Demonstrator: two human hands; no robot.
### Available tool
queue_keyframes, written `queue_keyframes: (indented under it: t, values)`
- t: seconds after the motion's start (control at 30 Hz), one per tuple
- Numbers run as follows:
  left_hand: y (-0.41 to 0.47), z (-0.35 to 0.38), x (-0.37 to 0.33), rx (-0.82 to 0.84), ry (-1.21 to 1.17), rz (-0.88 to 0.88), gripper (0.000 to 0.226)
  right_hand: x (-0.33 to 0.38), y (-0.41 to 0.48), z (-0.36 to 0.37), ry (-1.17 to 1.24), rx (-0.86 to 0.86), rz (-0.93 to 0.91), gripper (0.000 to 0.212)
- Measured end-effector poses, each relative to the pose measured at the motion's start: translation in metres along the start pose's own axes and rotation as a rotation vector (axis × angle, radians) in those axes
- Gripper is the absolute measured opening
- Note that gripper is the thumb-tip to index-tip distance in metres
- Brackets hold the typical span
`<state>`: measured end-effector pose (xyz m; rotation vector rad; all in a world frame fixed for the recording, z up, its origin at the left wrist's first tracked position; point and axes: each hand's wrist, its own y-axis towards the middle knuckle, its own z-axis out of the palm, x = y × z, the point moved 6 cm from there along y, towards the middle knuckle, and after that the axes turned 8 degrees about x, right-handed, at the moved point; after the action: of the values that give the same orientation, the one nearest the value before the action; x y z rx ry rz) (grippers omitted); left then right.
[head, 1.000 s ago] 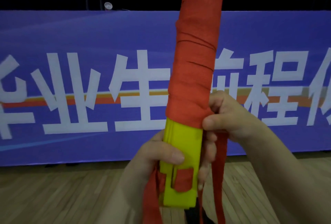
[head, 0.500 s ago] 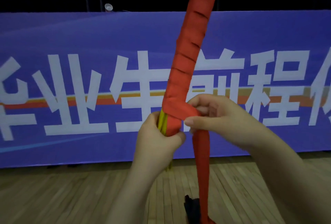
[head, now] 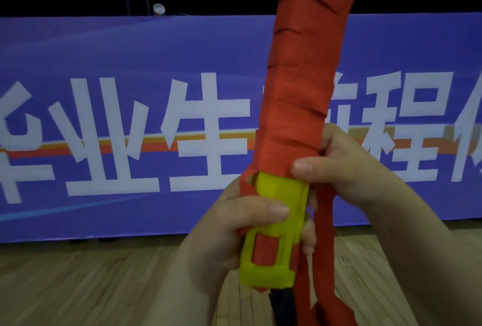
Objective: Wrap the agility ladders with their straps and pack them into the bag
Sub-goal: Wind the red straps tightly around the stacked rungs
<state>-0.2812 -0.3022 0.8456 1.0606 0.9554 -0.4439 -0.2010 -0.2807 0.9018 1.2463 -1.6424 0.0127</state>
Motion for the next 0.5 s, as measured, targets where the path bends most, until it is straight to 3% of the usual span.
queue_keyframes:
  t: [0.07,0.17,0.27,0.3,0.4,0.5]
  values:
    - [0.000,-0.016,-0.007,-0.200,0.148,-0.012,0.037,0.011,-0.003,-0.005,-0.056,-0.086,0.024,0.005]
    - [-0.007,-0.036,-0.015,-0.618,0.831,-0.039,0.059,0.007,-0.008,-0.026,-0.253,-0.334,0.153,0.029]
    - [0.003,-0.029,-0.005,-0.820,1.398,-0.158,0.107,-0.004,-0.007,-0.032,-0.527,-0.493,0.296,0.042]
    - [0.007,-0.032,-0.003,-0.900,1.530,-0.174,0.109,-0.005,-0.006,-0.031,-0.543,-0.518,0.309,0.048]
    - [0.013,-0.048,-0.005,-0.976,1.503,-0.152,0.073,-0.006,-0.006,-0.030,-0.540,-0.502,0.372,0.057]
    - [0.010,-0.058,0.001,-0.896,1.168,-0.130,0.037,-0.004,-0.011,-0.028,-0.518,-0.359,0.381,0.028]
